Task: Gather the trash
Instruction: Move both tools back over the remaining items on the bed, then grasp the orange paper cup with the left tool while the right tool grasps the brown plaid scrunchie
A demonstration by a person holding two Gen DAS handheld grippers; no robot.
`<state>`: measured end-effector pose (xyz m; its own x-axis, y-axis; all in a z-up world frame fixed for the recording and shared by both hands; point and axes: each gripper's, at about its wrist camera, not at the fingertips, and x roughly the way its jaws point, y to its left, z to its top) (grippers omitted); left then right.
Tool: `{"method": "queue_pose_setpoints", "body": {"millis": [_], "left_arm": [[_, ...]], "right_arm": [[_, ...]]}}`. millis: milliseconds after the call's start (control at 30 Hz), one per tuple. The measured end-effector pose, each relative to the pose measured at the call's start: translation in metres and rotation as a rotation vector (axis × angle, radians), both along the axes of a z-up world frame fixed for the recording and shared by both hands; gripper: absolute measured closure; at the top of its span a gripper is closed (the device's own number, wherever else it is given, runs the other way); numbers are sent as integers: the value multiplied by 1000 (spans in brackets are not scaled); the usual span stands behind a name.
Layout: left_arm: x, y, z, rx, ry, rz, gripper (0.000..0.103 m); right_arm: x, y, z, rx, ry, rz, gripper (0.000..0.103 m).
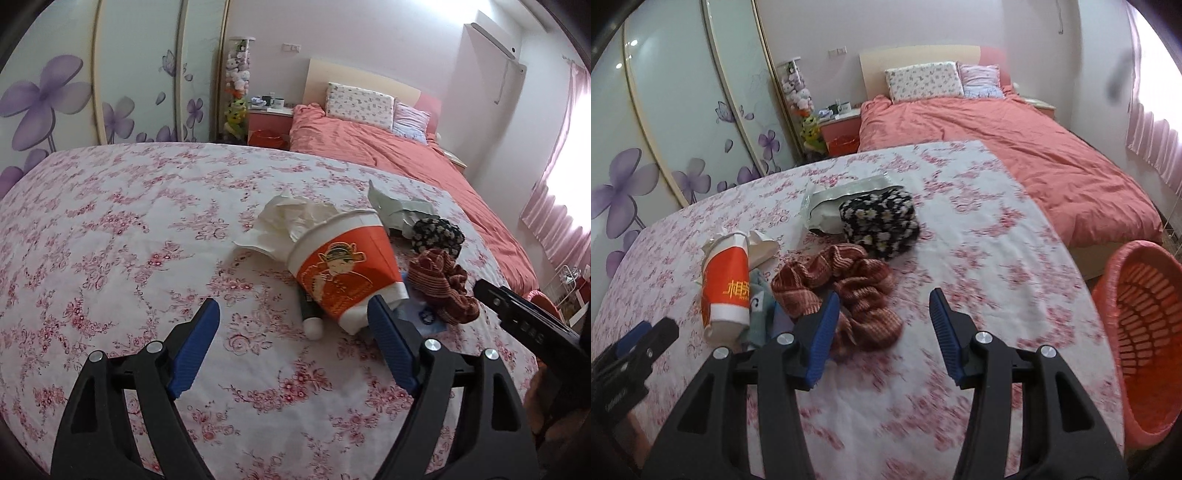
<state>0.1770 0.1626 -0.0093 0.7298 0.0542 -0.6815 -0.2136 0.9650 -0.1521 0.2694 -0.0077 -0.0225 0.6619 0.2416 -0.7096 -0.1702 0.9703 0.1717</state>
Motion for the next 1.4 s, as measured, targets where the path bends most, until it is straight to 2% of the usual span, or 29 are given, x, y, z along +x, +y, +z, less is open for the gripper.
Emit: {"method": "queue_pose_setpoints", "body": {"millis": [100, 167, 200, 233, 333, 433, 700, 967, 1067, 1167, 1400], "left_arm": [[2, 1, -2, -12, 2, -5, 20], [4, 0, -2, -18, 3, -12, 19], [6, -2, -3, -19, 3, -16, 17], [7, -4, -3, -21, 1, -23, 16], [11, -10, -2, -18, -7, -36, 13], [18, -16, -2, -20, -6, -48, 12], [41, -30, -6, -18, 33, -54, 12], [56, -33, -23, -37, 105, -36, 12], [59, -30, -30, -74, 127, -39, 23], [57, -30, -30, -93, 115, -46, 26], [46, -39, -19, -52, 61, -73, 30]], "right_arm": [[12, 6, -9, -11, 35, 3, 53], [17, 8, -16, -24, 58, 4, 58], [19, 8, -20, -22, 69, 10, 66], [18, 7, -23, -15, 78, 18, 79], [13, 5, -24, -6, 72, 37, 92], [4, 1, -20, -15, 46, 36, 96], [-18, -37, -8, -12, -11, -43, 97], [-23, -64, -8, -10, -10, -78, 96], [-25, -66, -9, -14, -14, -78, 96], [-28, -67, -8, -17, -21, -79, 96], [-36, -76, -2, -13, -37, -92, 96]]}}
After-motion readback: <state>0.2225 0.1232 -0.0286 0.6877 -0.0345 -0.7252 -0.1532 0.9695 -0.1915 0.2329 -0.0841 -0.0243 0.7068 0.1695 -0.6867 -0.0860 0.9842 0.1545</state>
